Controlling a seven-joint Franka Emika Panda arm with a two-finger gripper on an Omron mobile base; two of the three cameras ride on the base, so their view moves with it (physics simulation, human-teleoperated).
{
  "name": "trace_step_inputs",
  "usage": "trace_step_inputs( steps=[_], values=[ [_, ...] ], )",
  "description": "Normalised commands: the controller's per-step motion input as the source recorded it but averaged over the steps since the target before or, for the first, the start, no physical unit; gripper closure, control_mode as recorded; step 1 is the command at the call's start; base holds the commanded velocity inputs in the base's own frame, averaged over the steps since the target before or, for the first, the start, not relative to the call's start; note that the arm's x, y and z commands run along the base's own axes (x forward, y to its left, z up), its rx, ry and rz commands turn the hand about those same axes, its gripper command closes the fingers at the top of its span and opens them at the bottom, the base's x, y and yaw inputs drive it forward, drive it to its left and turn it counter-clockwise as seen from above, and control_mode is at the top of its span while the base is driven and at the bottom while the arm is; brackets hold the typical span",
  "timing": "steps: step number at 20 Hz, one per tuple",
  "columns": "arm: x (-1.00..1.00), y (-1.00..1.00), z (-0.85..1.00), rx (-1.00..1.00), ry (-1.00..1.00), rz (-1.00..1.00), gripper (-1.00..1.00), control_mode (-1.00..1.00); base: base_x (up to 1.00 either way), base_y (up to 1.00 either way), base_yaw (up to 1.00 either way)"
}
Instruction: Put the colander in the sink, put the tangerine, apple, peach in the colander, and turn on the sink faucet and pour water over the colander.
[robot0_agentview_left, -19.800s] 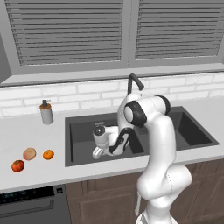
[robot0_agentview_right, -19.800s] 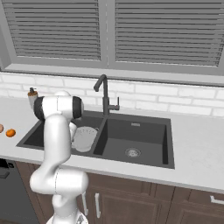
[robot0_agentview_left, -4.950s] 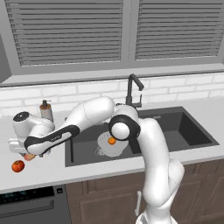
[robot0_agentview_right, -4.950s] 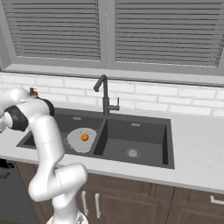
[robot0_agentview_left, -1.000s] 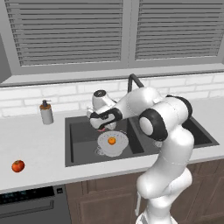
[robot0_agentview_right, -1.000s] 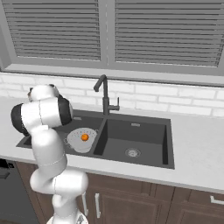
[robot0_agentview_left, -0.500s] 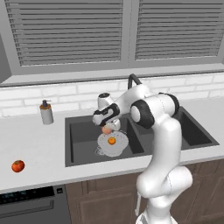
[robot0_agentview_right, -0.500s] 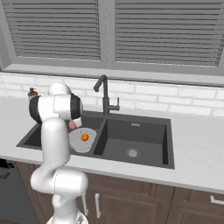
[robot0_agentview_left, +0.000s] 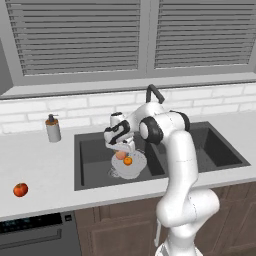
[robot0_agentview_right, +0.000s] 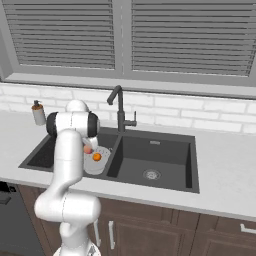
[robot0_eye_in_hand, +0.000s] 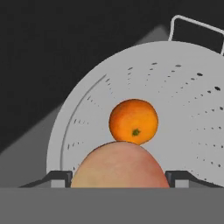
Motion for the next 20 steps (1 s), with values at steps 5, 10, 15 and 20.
trace_step_inputs(
  steps=[5, 10, 15, 20],
  values=[
    [0.25, -0.01, -0.55, 0.0, 0.07, 0.02, 1.0, -1.0, 0.0, 0.0, 0.0],
    [-0.09, -0.28, -0.58, 0.0, 0.0, 0.01, 1.0, -1.0, 0.0, 0.0, 0.0],
    [-0.12, -0.36, -0.47, 0.0, 0.0, 0.0, 1.0, -1.0, 0.0, 0.0, 0.0],
    [-0.28, -0.45, -0.41, 0.0, -0.03, 0.0, -1.0, -1.0, 0.0, 0.0, 0.0]
  ],
)
